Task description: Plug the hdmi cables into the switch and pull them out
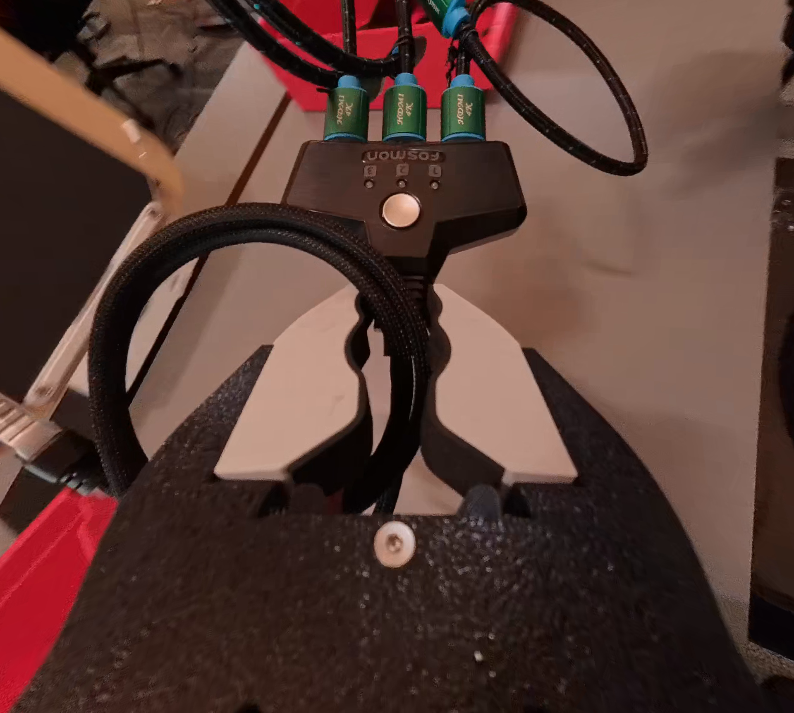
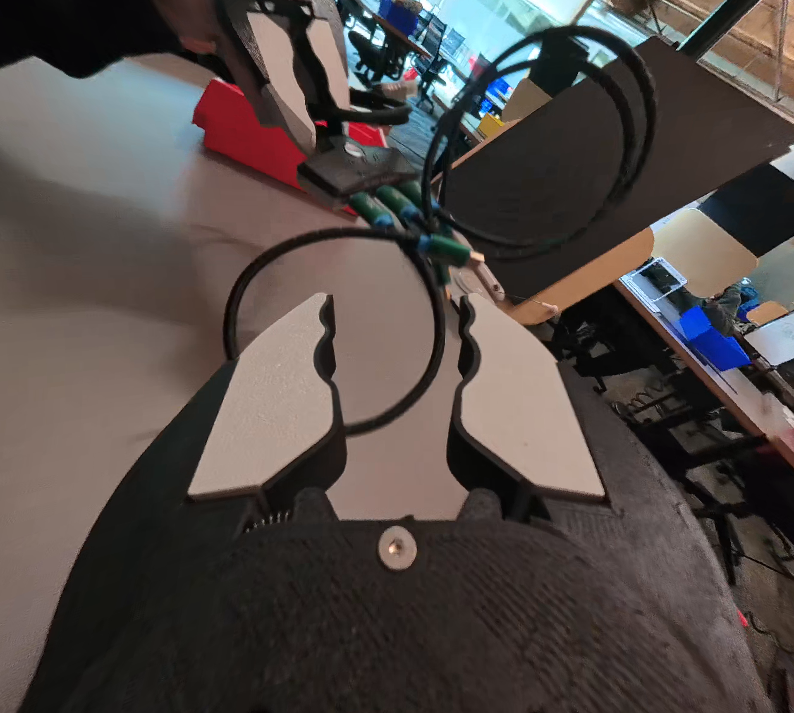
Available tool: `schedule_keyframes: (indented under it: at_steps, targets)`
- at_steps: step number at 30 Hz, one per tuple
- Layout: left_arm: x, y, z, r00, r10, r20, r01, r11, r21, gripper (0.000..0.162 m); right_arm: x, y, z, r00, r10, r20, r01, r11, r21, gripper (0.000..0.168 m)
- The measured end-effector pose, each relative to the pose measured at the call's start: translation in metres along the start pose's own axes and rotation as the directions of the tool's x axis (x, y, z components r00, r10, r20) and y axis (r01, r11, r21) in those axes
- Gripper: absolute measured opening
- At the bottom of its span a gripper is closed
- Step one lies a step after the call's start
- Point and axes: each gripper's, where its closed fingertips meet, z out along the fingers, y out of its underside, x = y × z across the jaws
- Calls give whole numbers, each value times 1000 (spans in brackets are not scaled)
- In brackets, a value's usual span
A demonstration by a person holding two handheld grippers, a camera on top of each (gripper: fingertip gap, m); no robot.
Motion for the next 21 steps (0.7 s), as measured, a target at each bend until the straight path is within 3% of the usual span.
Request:
schedule_keyframes:
  at_steps: [5, 9, 13, 21]
  targets:
    - [41, -15, 47, 991, 86, -104, -83, 996, 32, 22, -10, 23, -11, 992, -124, 20, 125, 988, -86, 33]
    - [56, -15, 72, 986, 97, -136, -91, 995, 48, 22, -24, 58, -10, 980, -155, 128, 180, 961, -210, 34]
    - [60, -5, 80, 983, 105, -150, -99, 994, 49, 22, -28, 78, -3, 969, -186, 165, 226, 936, -271, 41]
    - [63, 7, 81, 959, 224, -174, -221, 974, 40, 22, -52, 98, 15, 919, -255, 302, 342, 896, -282, 29]
